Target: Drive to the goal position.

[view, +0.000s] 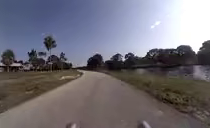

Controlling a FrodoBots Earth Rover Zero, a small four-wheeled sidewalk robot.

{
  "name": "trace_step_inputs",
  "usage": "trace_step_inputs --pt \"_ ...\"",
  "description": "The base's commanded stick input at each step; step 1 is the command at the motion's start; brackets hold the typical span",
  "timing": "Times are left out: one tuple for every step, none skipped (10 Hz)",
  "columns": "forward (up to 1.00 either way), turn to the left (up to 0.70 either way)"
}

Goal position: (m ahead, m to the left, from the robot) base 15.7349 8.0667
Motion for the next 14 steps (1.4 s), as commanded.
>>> trace_step_inputs --pt "0.99 0.02" --pt "0.99 0.02" --pt "0.99 0.02" --pt "0.99 0.02" --pt "1.0 0.02" --pt "1.0 0.02" --pt "0.99 0.02" --pt "0.99 0.03" --pt "0.99 0.05" --pt "0.99 0.22" --pt "0.99 0.4" --pt "0.99 0.21" --pt "0.99 0.03" --pt "0.99 0.03"
